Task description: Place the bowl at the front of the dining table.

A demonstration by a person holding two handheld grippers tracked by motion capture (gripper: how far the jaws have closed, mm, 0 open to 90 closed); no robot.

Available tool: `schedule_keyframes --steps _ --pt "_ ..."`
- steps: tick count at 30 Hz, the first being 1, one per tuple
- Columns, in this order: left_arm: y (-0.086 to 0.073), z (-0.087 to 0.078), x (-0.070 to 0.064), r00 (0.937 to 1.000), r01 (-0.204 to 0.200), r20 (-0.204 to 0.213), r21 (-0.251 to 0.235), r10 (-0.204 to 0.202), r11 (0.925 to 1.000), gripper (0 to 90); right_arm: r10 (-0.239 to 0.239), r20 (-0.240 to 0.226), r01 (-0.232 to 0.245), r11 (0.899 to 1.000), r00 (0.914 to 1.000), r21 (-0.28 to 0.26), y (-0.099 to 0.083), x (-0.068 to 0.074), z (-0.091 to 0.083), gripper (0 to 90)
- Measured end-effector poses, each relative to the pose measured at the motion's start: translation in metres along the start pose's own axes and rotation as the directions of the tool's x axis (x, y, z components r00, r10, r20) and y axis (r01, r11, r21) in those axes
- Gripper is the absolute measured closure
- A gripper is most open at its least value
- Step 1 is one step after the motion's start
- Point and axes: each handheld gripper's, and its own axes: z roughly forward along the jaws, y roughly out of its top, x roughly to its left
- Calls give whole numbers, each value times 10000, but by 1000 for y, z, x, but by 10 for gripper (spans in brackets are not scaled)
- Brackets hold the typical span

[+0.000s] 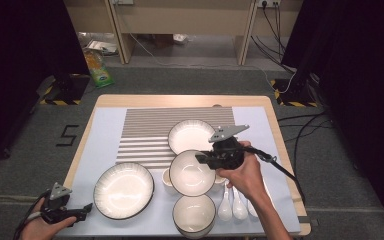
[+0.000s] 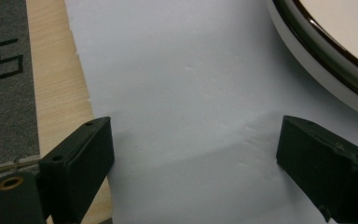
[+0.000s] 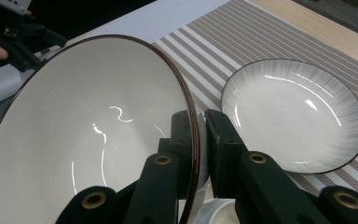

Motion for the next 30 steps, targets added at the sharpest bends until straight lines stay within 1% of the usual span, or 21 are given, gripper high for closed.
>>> schedule_keyframes --steps 8,12,14,17,19,21,26,29,30 --pt "0 0 0 10000 2 5 3 -2 10000 101 512 166 -510 9986 9985 -136 12 -21 4 818" --pt "0 0 0 10000 1 8 -10 -1 10000 101 932 86 -930 9954 9956 -223 17 -33 9 818" --pt "0 0 0 10000 -3 12 -6 3 10000 101 1060 123 -1057 9941 9943 -228 20 -40 12 818" --pt "0 0 0 10000 -6 11 -9 6 10000 101 1394 76 -1392 9900 9902 -213 23 -49 18 818" --pt "0 0 0 10000 -1 15 -10 1 10000 100 1499 110 -1496 9884 9886 -248 25 -54 21 818" --pt "0 0 0 10000 -3 13 -21 3 10000 101 1714 181 -1711 9851 9850 -197 26 -61 26 818" --pt "0 0 0 10000 11 20 -36 -11 10000 101 1973 347 -1972 9803 9797 -58 29 -72 36 818" --pt "0 0 0 10000 -15 20 -19 15 10000 100 2104 339 -2105 9776 9770 -6 32 -78 43 818" --pt "0 0 0 10000 -10 20 -26 10 10000 101 2192 384 -2194 9756 9749 21 33 -80 46 818"
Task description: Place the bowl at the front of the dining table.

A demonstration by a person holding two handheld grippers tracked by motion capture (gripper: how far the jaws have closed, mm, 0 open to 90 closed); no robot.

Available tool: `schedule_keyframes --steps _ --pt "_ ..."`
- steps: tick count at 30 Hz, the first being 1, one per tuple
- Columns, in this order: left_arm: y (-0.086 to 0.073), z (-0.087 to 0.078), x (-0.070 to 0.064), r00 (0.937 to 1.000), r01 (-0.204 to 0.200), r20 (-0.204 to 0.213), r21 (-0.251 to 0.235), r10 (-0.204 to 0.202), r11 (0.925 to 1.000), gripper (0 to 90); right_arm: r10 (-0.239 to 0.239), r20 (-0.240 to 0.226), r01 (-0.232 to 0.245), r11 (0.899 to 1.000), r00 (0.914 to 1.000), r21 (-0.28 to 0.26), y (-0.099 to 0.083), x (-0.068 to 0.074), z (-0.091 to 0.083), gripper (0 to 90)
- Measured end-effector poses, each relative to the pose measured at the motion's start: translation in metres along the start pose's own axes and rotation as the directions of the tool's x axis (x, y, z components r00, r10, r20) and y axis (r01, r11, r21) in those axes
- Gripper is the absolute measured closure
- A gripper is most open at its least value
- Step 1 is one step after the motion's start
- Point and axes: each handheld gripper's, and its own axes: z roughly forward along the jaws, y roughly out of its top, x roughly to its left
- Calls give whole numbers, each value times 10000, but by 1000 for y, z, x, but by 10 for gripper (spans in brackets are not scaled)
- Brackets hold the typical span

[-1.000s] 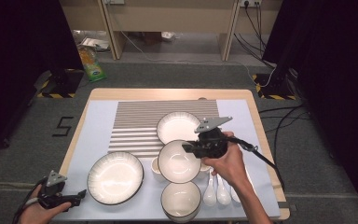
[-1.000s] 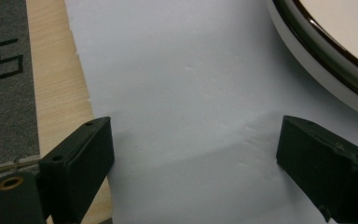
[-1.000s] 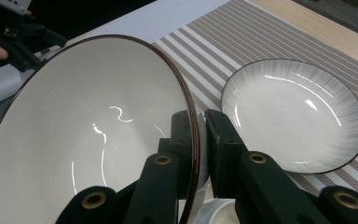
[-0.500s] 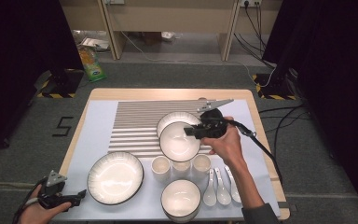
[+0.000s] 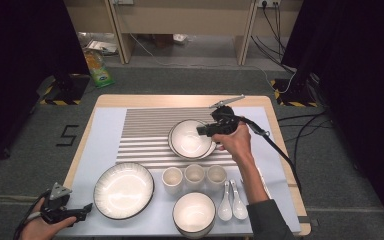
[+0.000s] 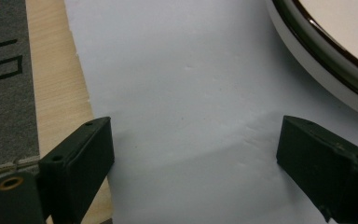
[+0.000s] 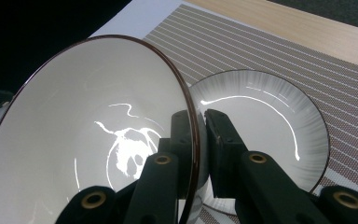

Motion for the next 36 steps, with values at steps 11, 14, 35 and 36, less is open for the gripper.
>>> schedule_keyframes --steps 11,14,35,36 --pt "0 0 0 10000 33 9 -32 -33 10000 100 808 236 -811 9967 9964 106 2 -24 22 818" --pt "0 0 0 10000 34 13 -28 -34 10000 100 1078 309 -1082 9940 9937 144 -2 -33 28 818" --pt "-1 0 0 10000 32 19 -50 -32 10000 100 2294 684 -2321 9721 9709 350 -21 -71 60 818" --pt "-1 0 0 10000 32 20 -51 -32 10000 100 2273 718 -2304 9723 9712 386 -21 -71 62 817"
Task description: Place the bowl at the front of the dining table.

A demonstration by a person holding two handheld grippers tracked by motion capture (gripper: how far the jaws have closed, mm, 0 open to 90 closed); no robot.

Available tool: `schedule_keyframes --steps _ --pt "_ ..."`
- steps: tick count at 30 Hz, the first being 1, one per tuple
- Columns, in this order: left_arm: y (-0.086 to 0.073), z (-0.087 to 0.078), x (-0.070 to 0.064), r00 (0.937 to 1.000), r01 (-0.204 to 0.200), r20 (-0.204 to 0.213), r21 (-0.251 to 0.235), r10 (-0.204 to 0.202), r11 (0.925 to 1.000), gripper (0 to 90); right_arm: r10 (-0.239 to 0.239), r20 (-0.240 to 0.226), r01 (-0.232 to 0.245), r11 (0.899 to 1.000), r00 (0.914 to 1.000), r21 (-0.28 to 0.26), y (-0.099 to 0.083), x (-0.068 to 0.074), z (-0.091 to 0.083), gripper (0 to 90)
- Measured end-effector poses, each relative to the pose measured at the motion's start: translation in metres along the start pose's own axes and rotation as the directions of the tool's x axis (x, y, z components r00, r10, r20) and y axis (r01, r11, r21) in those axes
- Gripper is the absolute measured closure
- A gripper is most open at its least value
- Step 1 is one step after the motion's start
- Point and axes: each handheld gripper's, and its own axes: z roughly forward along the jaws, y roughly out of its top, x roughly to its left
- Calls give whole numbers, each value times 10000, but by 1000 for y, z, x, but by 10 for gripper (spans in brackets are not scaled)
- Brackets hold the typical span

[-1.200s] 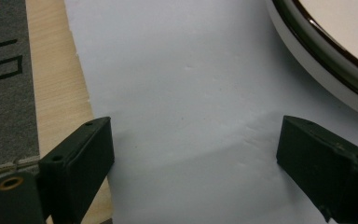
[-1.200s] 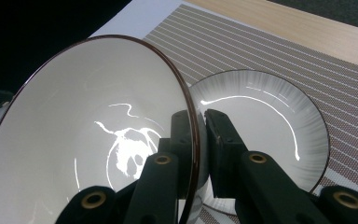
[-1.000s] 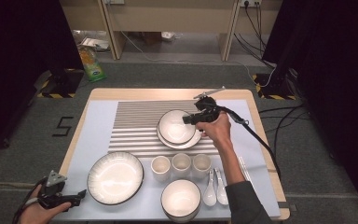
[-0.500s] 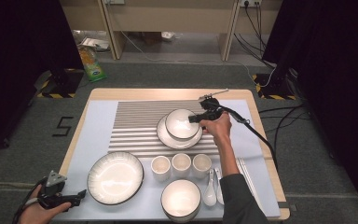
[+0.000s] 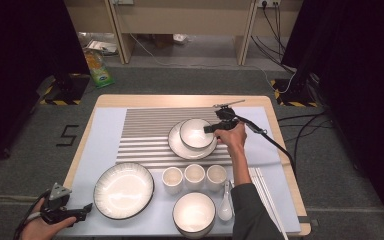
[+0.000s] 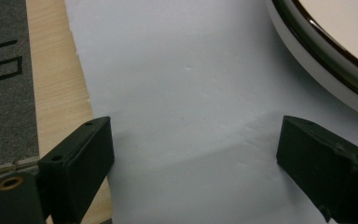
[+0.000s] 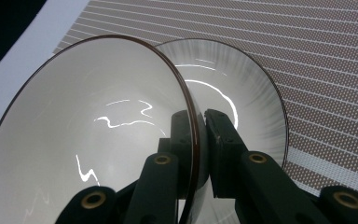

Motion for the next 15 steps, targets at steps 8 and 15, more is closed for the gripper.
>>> schedule_keyframes --steps 8,15 --pt "0 0 0 10000 15 -8 -29 -15 10000 100 300 235 -304 9994 9993 161 -2 -7 11 817" --pt "0 0 0 10000 20 -4 -52 -20 10000 100 381 353 -391 9988 9987 292 -3 -10 19 817"
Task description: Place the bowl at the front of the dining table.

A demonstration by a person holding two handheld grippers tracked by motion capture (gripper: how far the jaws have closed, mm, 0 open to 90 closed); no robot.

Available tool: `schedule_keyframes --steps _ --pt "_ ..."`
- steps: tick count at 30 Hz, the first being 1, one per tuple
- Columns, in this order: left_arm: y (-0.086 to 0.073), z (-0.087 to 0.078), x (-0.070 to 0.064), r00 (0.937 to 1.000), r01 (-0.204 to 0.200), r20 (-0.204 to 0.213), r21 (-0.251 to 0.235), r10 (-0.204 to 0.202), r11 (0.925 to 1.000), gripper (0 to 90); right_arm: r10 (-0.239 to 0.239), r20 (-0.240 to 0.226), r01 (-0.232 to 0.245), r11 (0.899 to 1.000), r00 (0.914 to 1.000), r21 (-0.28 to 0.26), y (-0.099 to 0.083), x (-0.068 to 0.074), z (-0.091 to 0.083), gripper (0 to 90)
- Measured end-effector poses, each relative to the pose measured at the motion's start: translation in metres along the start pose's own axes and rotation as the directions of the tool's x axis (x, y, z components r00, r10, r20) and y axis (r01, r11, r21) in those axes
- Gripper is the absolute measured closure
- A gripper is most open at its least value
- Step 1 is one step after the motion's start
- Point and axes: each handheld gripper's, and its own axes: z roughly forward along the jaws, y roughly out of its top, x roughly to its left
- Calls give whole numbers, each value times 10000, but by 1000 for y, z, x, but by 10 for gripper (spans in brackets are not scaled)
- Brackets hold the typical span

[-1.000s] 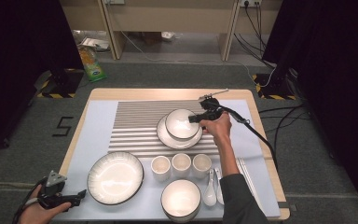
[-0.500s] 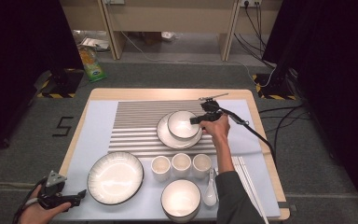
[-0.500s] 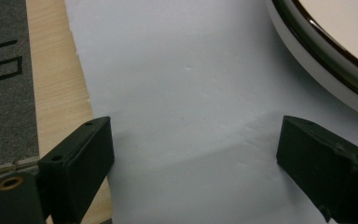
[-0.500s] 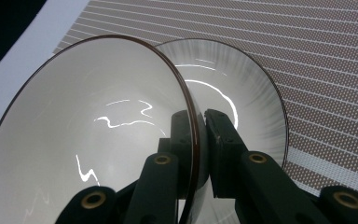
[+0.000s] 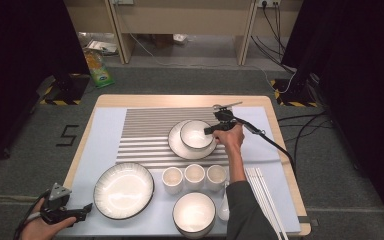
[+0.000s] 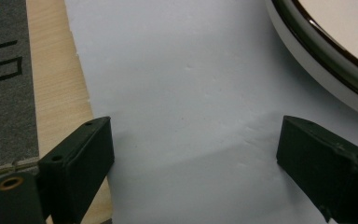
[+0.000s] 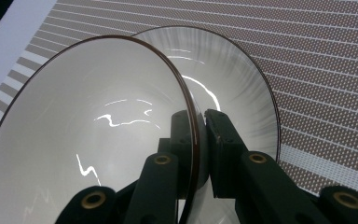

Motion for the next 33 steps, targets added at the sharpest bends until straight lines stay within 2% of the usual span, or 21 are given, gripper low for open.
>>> schedule_keyframes --steps 33 --pt "0 0 0 10000 4 5 -20 -4 10000 100 522 214 -522 9986 9984 -10 -3 -9 12 817"
